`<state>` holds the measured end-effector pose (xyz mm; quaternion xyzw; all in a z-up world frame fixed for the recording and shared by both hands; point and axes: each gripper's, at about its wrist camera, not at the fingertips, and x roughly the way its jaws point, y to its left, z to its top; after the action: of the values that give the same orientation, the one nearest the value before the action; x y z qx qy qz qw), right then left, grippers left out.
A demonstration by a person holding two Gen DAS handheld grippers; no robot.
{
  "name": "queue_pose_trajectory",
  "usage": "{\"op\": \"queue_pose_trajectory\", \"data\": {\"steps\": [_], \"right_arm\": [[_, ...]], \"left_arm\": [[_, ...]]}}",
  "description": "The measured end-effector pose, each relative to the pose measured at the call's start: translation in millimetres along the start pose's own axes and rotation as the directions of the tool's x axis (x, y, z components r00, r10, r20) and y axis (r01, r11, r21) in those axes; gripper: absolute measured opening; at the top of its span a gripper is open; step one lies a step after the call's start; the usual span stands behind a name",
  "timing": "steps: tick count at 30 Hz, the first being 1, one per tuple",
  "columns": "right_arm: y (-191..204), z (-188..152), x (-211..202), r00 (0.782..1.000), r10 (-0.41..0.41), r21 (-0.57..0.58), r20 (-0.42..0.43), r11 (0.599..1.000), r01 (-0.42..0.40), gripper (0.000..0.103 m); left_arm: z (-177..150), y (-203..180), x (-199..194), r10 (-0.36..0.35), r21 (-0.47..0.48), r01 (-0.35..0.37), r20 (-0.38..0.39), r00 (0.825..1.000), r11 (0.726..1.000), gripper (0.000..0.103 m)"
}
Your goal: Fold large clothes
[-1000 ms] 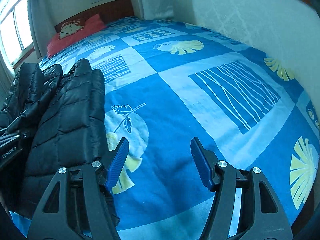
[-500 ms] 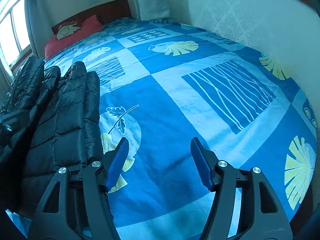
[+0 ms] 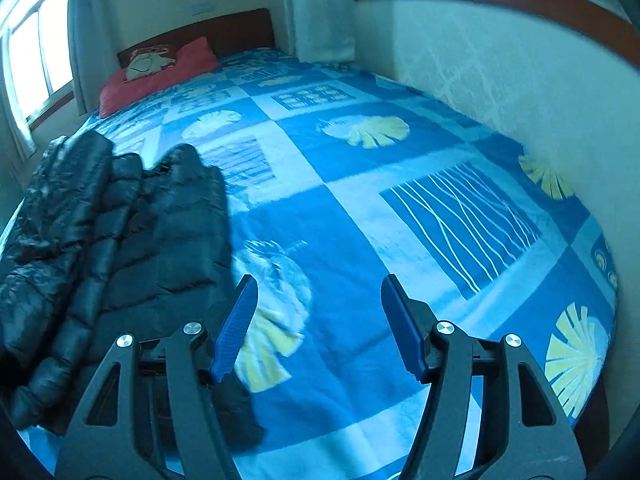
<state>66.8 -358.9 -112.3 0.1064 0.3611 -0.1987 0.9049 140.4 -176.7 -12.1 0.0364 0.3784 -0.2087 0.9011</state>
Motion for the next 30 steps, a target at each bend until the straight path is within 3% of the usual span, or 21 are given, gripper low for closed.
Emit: {"op": "queue_pose_trajectory", "data": {"steps": [6,9,13,17,22,25,27,30], "right_arm": [[41.3,19.5,-12.6,0.995,0.097,-0.035,0.021,0.995,-0.096,0.067],[65.7,26.7,-9.4,0.986,0.167,-0.04,-0.004,0.985,-0.167,0.069],[101.5,33.0,2.1,0.956,0.285,-0.021,-0.066,0.958,-0.287,0.073],[128.8,31.2,13.8,0.945,0.305,-0.032,-0.12,0.95,-0.311,0.076],[144.8,21.7,24.2,0.944,0.287,-0.079,-0.165,0.95,-0.303,0.076],[146.5,13.0,34.1,0.924,0.32,-0.06,-0.208,0.939,-0.339,0.061],[148.8,8.7,34.3,0.92,0.331,-0.057,-0.212,0.935,-0.349,0.04],[150.7,9.7,24.4,0.932,0.321,-0.098,-0.17,0.935,-0.34,0.015]], "left_arm": [[-13.1,86.8,6.0,0.152,-0.096,-0.15,0.015,0.988,0.984,0.057],[-25.3,120.9,16.0,0.141,-0.153,-0.143,-0.02,0.99,0.978,0.057],[-42.3,151.9,33.2,0.123,-0.218,-0.134,-0.063,0.99,0.967,0.057],[-56.0,165.9,39.4,0.085,-0.263,-0.094,-0.045,0.995,0.96,0.065],[-61.2,166.8,46.4,0.06,-0.265,-0.071,-0.047,0.997,0.962,0.065],[-65.7,168.5,51.4,0.04,-0.277,-0.052,-0.048,0.998,0.959,0.065],[-67.8,169.0,54.4,0.03,-0.282,-0.042,-0.047,0.998,0.958,0.065],[-66.4,165.6,52.5,0.032,-0.27,-0.041,-0.039,0.999,0.962,0.065]]}}
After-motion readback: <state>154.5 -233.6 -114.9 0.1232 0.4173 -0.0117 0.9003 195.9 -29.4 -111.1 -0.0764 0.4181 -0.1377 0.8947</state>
